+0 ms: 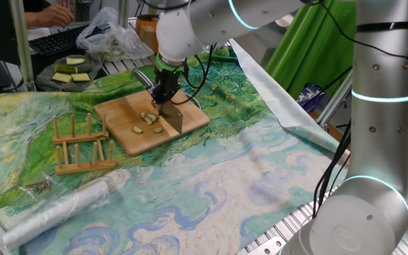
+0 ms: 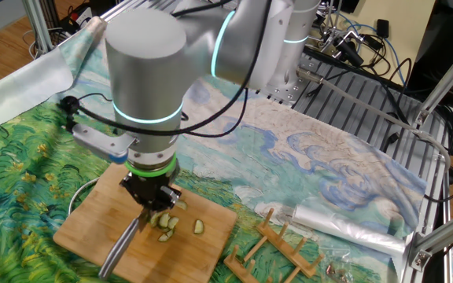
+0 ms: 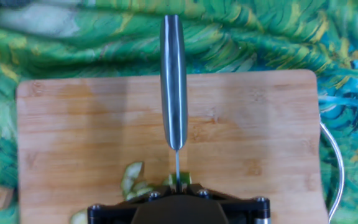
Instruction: Chop the cucumber into shreds
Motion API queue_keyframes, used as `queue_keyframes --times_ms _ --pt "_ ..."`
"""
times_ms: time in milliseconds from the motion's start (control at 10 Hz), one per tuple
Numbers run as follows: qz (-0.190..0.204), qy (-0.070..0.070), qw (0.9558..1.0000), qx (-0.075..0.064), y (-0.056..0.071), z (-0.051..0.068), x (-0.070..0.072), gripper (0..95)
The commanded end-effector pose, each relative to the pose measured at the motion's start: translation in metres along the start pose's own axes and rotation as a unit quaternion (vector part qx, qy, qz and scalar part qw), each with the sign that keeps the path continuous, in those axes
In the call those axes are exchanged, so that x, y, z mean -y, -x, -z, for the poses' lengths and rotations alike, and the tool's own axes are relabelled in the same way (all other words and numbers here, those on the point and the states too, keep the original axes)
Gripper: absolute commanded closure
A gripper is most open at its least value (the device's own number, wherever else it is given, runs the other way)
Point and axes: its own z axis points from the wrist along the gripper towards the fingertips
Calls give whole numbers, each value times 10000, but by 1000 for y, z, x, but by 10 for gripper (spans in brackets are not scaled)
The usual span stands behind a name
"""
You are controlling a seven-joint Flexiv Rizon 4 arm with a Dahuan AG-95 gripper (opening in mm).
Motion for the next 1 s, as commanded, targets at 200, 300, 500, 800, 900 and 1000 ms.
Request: queue_keyframes --times_ms 200,300,500,800,900,1000 --pt "181 -905 9957 94 -1 -4 -10 950" --pt "-67 84 9998 -173 3 1 -5 950" --pt "-58 -60 9999 -151 6 3 -5 950" --pt "-23 -10 9998 -205 11 9 -2 950" --pt "-25 -15 9999 -155 12 11 -2 950" --pt "-8 -8 9999 -120 14 12 -1 950"
